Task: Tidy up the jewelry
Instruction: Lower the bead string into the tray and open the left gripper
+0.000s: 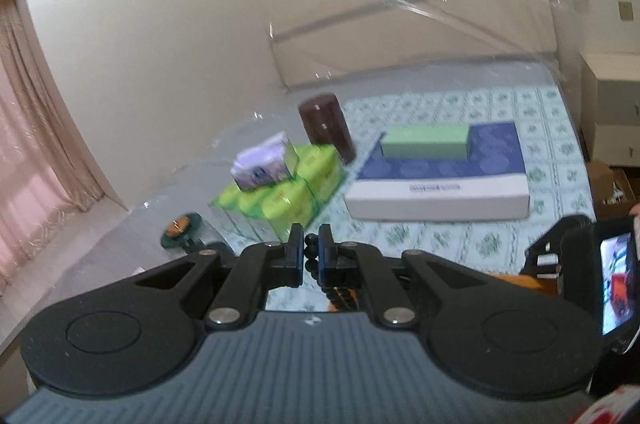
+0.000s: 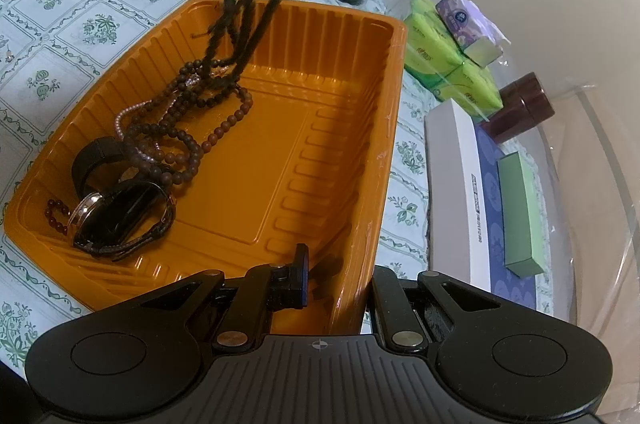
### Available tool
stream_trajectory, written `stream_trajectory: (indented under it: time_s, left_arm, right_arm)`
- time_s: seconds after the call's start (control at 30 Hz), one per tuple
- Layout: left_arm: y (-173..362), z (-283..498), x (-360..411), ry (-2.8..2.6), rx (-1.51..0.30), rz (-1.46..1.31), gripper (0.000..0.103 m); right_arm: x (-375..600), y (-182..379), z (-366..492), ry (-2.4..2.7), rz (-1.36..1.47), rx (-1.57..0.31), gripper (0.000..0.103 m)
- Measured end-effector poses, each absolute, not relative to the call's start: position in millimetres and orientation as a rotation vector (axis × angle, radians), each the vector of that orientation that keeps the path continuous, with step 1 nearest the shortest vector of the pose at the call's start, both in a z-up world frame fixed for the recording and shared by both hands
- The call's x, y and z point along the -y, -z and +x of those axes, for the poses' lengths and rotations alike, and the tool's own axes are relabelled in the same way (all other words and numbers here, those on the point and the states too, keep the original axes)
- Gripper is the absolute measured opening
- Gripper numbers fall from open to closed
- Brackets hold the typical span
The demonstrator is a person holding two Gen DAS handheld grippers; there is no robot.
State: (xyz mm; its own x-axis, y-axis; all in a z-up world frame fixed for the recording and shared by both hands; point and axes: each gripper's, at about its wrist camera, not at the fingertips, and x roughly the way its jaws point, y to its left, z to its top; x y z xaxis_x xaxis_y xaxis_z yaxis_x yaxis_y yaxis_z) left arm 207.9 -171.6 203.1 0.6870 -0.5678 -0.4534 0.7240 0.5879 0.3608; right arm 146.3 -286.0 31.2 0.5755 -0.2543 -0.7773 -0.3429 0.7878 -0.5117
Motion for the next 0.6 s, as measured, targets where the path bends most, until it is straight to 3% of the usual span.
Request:
stream_trajectory:
  time_s: [0.6]
  left_arm:
    - [-137.5, 236.4, 187.9, 0.791, -0.522, 0.591, 0.006]
  right_arm:
    - [286.5, -30.1, 146.7, -0.058, -0.687, -0.981, 0.012]
